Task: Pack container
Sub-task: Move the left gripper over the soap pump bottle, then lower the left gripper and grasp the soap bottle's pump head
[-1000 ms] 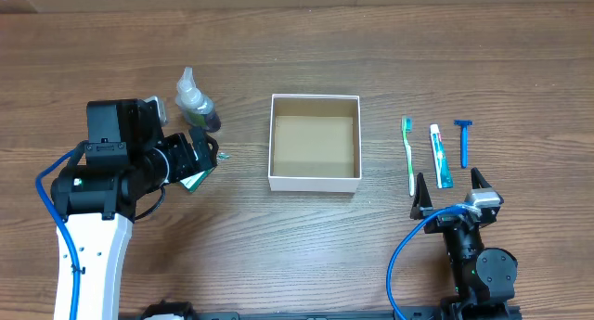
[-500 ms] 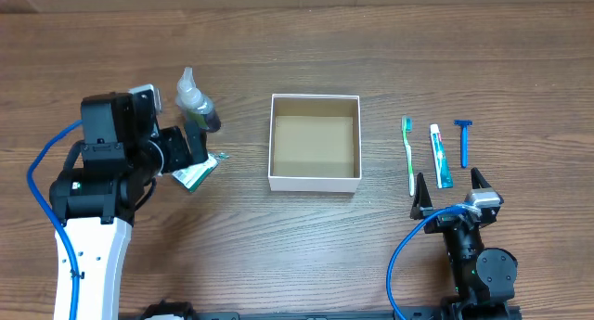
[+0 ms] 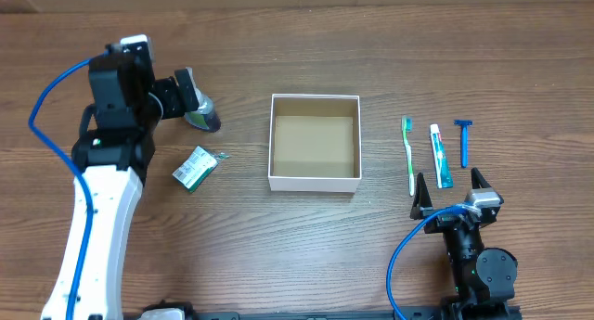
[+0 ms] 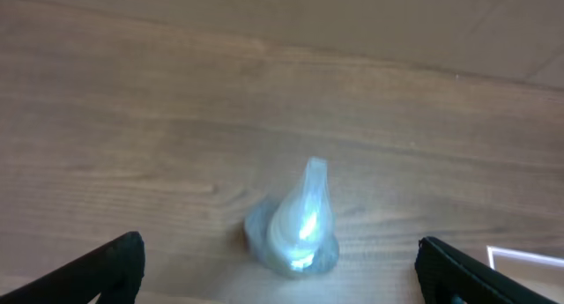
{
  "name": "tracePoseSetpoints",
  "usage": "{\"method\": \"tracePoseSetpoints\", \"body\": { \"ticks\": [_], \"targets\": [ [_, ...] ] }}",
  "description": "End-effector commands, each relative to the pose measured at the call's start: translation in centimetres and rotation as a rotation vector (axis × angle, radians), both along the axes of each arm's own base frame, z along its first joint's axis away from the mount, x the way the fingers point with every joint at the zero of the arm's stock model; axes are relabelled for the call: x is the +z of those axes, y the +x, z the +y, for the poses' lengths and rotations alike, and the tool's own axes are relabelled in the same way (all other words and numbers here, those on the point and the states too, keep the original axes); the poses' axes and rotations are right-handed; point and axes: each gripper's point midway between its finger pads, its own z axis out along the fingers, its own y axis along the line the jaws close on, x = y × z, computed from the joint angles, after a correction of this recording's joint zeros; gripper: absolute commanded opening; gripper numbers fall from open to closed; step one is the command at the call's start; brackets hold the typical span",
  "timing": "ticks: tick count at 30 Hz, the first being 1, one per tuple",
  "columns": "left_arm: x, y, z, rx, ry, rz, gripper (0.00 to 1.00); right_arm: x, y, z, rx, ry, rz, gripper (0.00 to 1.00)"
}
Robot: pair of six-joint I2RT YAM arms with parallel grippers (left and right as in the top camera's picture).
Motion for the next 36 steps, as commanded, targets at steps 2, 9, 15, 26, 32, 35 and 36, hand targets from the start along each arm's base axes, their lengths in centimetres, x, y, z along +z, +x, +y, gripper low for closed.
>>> {"method": "tracePoseSetpoints", "body": {
  "ticks": [2,9,15,26,32,35,36],
  "targets": [
    [-1.6,3.1,-1.4,-0.078,-0.020,-0.018,0.91,-0.3,0.0,0.0,0.001,0.007,0.002,1.00],
    [-4.8,4.5,-2.5,-0.200,0.029,0.024,0.89,-0.3,0.0,0.0,0.001,0.007,0.002,1.00],
    [-6.4,4.3,-2.7,-0.233,0.042,0.072,0.88,-0.3,0.0,0.0,0.001,0.007,0.002,1.00],
    [-8.3,4.0,-2.7,-0.238,0.041,0.131,0.63,-0.3,0.0,0.0,0.001,0.007,0.002,1.00],
    [-8.4,4.0,-2.5,-0.233,0.045,0.133,0.64,-0.3,0.0,0.0,0.001,0.007,0.002,1.00],
    [-8.8,4.0,-2.0,-0.210,0.063,0.144,0.65,-0.3,0.0,0.0,0.001,0.007,0.002,1.00],
    [-8.9,4.1,-2.0,-0.210,0.062,0.148,0.65,-0.3,0.0,0.0,0.001,0.007,0.002,1.00]
  ]
}}
